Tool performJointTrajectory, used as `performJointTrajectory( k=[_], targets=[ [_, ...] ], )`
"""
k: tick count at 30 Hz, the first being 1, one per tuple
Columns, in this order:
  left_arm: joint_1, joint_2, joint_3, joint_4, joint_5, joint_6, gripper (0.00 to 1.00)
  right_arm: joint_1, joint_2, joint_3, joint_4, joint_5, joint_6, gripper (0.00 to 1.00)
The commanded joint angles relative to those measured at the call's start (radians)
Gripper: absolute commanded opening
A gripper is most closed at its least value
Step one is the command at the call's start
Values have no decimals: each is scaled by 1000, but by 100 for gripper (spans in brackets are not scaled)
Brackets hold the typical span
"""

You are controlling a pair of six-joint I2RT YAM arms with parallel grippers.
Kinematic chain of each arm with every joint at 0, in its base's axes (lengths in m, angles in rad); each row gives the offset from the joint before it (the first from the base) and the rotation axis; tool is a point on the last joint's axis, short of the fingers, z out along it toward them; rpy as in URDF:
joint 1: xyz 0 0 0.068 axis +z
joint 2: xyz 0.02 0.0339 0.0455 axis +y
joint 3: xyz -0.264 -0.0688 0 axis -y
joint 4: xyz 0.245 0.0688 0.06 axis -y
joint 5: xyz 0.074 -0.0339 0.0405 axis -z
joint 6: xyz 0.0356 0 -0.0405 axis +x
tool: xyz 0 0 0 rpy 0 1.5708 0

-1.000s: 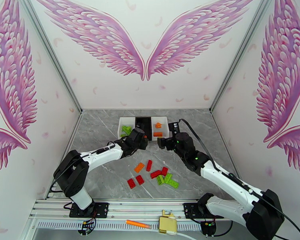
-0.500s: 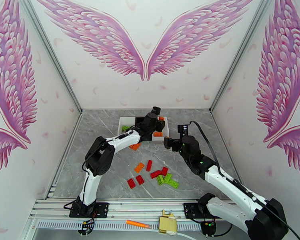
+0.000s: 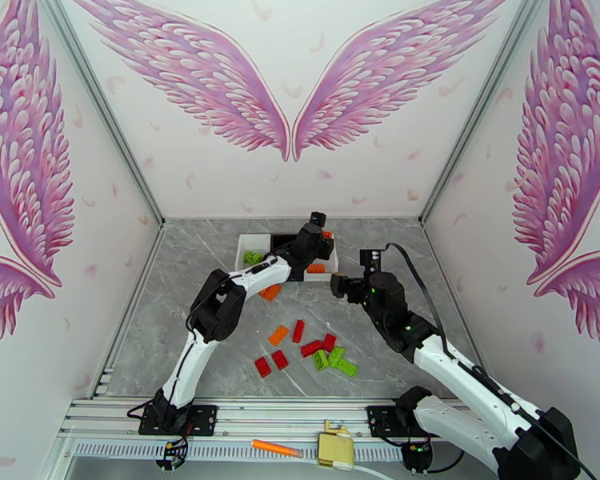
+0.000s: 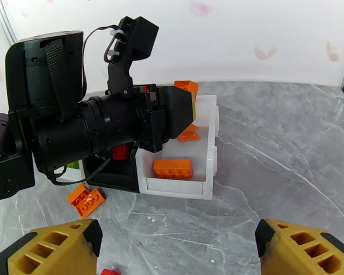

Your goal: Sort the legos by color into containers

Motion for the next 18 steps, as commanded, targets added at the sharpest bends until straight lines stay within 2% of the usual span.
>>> performJointTrajectory(
  k=[1, 6, 13, 18],
  targets=[
    [3, 16, 24, -29, -24, -5, 29, -8, 9, -12, -10, -30, 14, 93],
    [3, 5, 0, -38, -32, -5, 31, -8, 6, -16, -10, -47, 25, 93],
    [4, -66, -63, -8, -46, 19, 55, -8, 2, -14, -10, -65, 22, 93],
    [9, -150, -154, 28, -47, 22, 64, -8, 22, -12, 0, -92, 19, 94]
  ],
)
